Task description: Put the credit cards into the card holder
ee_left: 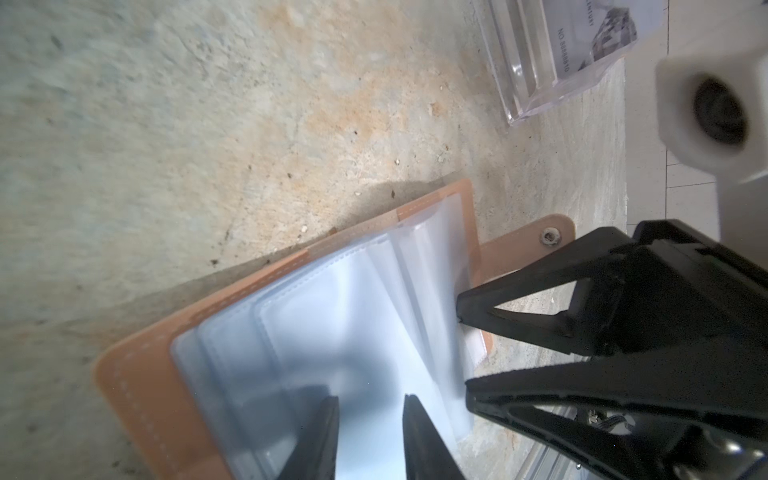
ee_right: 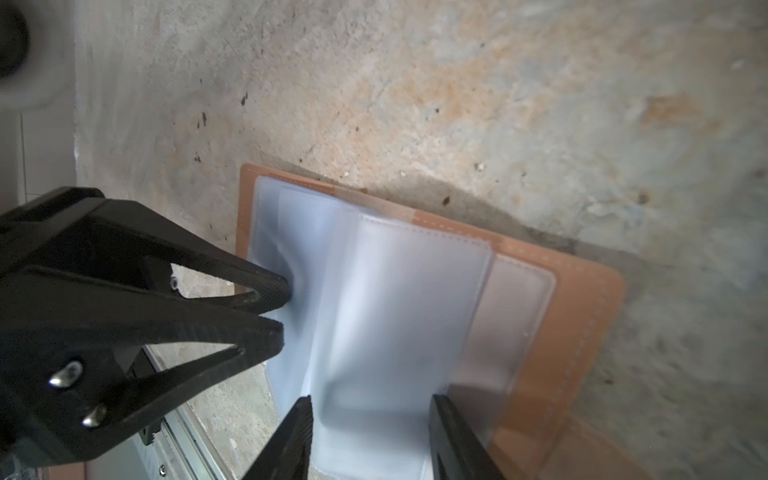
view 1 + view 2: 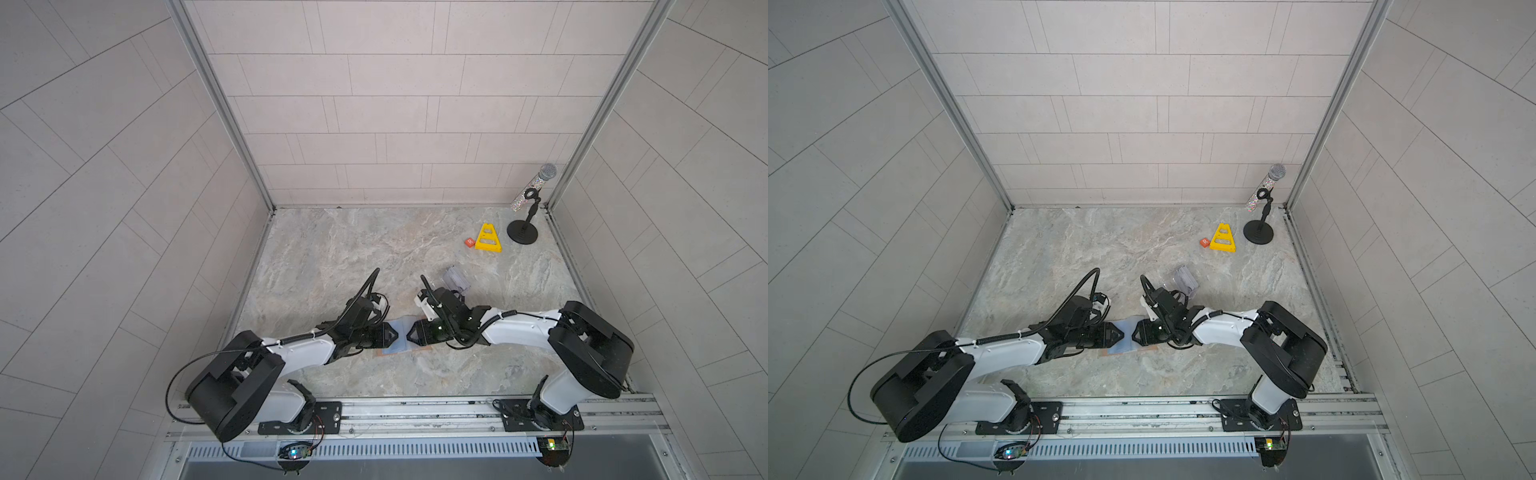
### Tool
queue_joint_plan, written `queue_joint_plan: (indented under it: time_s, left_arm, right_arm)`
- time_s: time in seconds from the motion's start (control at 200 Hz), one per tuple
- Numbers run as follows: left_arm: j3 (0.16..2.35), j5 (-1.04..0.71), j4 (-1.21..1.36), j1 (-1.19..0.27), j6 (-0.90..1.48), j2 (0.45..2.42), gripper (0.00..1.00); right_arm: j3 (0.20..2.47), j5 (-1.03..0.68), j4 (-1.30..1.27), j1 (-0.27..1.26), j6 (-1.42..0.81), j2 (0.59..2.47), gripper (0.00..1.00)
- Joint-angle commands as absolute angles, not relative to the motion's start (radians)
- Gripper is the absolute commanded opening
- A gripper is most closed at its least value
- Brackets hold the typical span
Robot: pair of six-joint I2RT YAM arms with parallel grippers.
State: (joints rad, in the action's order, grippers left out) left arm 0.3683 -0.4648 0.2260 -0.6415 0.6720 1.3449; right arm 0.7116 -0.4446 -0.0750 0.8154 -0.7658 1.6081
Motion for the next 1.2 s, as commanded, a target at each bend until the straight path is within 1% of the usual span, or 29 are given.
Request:
queue_joint_plan:
  time_s: [0.0, 0.125, 0.285, 0.516, 0.681, 0.796, 0.896, 0.981, 1.081, 1.196]
  left_arm:
    - [0.370, -0.435, 0.158, -0.649, 0.655, 1.368, 0.33]
    - [0.372, -0.434, 0.159, -0.650, 0.655, 1.371, 0.33]
    - [0.375, -0.434, 0.157, -0.652, 0.655, 1.367, 0.33]
    - [0.389, -0.428, 0.115, -0.652, 0.650, 1.312, 0.35]
    - [0.408, -0.403, 0.038, -0.652, 0.630, 1.222, 0.39]
    - [0.414, -0.371, -0.013, -0.652, 0.624, 1.146, 0.47]
    - [0.418, -0.330, -0.066, -0.652, 0.617, 1.085, 0.49]
    - [0.425, -0.301, -0.112, -0.652, 0.607, 1.040, 0.50]
    - [0.447, -0.282, -0.175, -0.652, 0.594, 0.998, 0.51]
    - [0.489, -0.267, -0.242, -0.652, 0.584, 0.964, 0.51]
  right_arm:
    - [0.690, -0.495, -0.131, 0.816, -0.803, 1.652, 0.48]
    - [0.686, -0.551, -0.196, 0.819, -0.821, 1.670, 0.47]
    - [0.673, -0.598, -0.268, 0.825, -0.832, 1.639, 0.44]
    - [0.673, -0.599, -0.266, 0.828, -0.818, 1.565, 0.43]
    - [0.680, -0.601, -0.252, 0.828, -0.800, 1.532, 0.44]
    - [0.699, -0.611, -0.243, 0.834, -0.797, 1.550, 0.44]
    - [0.718, -0.611, -0.232, 0.843, -0.795, 1.558, 0.44]
    - [0.738, -0.561, -0.167, 0.850, -0.763, 1.529, 0.44]
    - [0.795, -0.423, 0.028, 0.862, -0.673, 1.460, 0.44]
    - [0.849, -0.304, 0.181, 0.864, -0.586, 1.361, 0.46]
